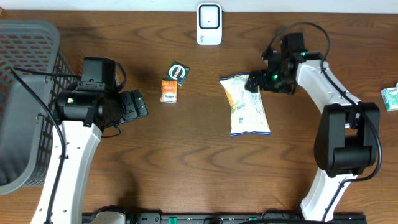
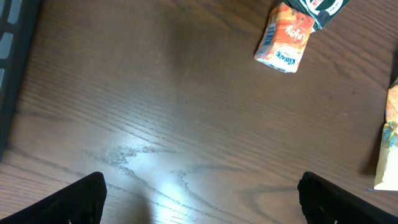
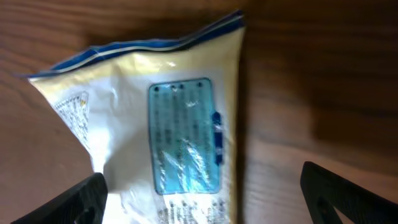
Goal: Scan the item barcode
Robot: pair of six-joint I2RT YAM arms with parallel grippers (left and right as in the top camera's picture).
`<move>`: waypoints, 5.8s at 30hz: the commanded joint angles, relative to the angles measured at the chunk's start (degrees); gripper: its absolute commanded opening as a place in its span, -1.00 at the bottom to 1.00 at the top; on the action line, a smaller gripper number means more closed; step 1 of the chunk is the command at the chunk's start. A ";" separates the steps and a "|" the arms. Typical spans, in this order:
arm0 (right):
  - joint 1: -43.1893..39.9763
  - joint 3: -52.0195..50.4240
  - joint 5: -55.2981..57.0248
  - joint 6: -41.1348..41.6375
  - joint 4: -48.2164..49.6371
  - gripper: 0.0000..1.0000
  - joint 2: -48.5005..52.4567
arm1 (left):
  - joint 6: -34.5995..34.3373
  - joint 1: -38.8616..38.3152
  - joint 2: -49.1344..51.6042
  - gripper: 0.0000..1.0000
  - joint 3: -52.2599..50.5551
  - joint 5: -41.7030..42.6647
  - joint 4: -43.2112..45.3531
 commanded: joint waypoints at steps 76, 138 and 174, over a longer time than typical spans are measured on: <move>25.64 3.85 36.35 9.73 -0.15 -0.94 6.49 | 0.11 0.31 0.00 0.96 0.04 -0.15 -0.31; -8.04 14.40 11.13 5.16 -24.57 -0.02 6.49 | 0.11 0.31 0.00 0.96 0.04 -0.13 -0.31; -13.03 10.16 -17.94 -15.39 -20.26 0.99 6.51 | 0.11 0.31 0.00 0.96 0.04 -0.15 -0.31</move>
